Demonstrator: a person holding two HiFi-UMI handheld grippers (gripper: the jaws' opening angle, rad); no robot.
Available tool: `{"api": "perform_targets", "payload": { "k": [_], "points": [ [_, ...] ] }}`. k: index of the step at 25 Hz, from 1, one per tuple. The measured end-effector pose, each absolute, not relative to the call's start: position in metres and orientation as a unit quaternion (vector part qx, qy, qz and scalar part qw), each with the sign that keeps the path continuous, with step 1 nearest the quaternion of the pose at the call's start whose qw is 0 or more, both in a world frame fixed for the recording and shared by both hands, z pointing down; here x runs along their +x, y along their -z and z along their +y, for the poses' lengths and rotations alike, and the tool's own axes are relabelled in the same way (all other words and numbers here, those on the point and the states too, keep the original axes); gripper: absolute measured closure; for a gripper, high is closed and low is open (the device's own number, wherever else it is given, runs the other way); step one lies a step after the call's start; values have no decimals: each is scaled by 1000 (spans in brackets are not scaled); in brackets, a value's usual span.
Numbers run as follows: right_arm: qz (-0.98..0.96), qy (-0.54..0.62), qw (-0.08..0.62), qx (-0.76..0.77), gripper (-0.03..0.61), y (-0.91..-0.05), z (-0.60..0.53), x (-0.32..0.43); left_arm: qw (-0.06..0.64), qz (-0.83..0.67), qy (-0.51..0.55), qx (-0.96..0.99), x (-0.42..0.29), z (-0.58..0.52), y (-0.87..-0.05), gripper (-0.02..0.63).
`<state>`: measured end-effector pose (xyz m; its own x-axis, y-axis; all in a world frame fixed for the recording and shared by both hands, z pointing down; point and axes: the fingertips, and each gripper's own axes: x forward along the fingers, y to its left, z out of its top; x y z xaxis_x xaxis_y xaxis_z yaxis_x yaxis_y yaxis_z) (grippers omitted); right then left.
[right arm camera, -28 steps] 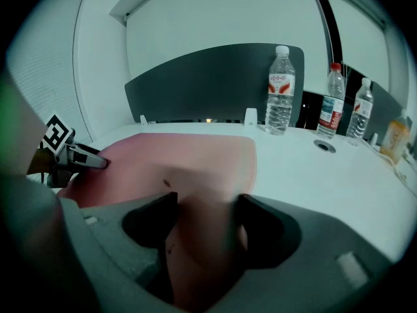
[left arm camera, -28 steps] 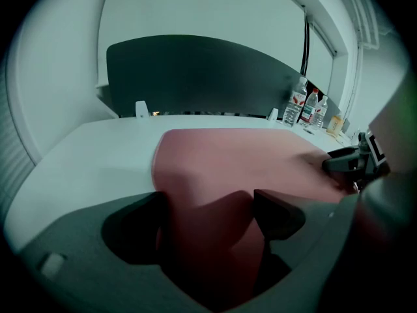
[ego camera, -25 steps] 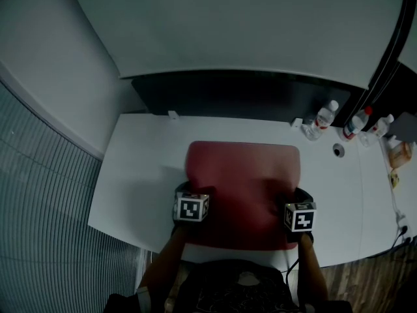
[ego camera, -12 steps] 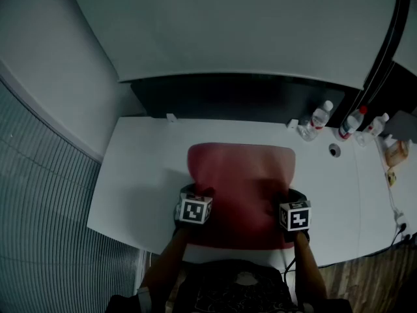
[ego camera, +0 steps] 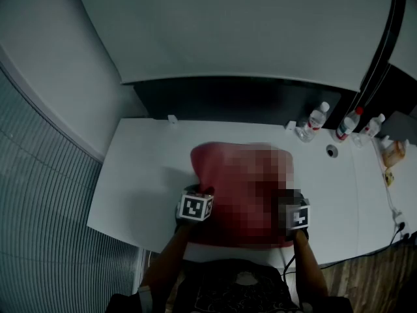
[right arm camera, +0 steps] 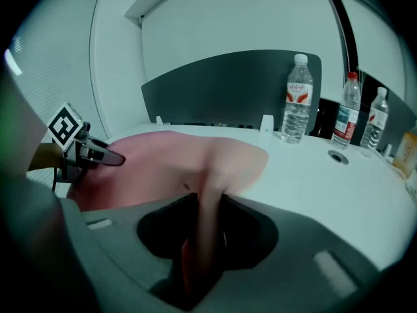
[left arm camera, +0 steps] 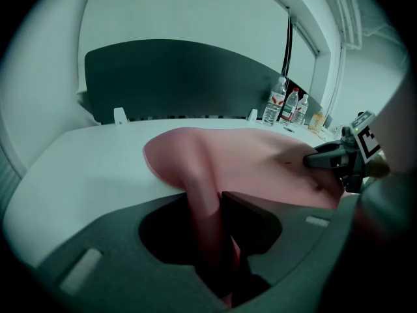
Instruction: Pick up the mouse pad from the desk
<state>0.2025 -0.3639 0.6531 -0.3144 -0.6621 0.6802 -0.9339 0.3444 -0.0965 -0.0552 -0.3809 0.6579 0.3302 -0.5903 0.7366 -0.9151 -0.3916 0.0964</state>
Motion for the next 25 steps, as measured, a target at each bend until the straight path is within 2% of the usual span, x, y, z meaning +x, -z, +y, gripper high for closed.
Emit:
{"api": "perform_targets", "payload": {
  "k": [25],
  "points": [
    [-779, -190, 271, 532, 483, -597, -349, 182, 250, -487, -271, 792, -45, -361, -610, 541]
  ]
}}
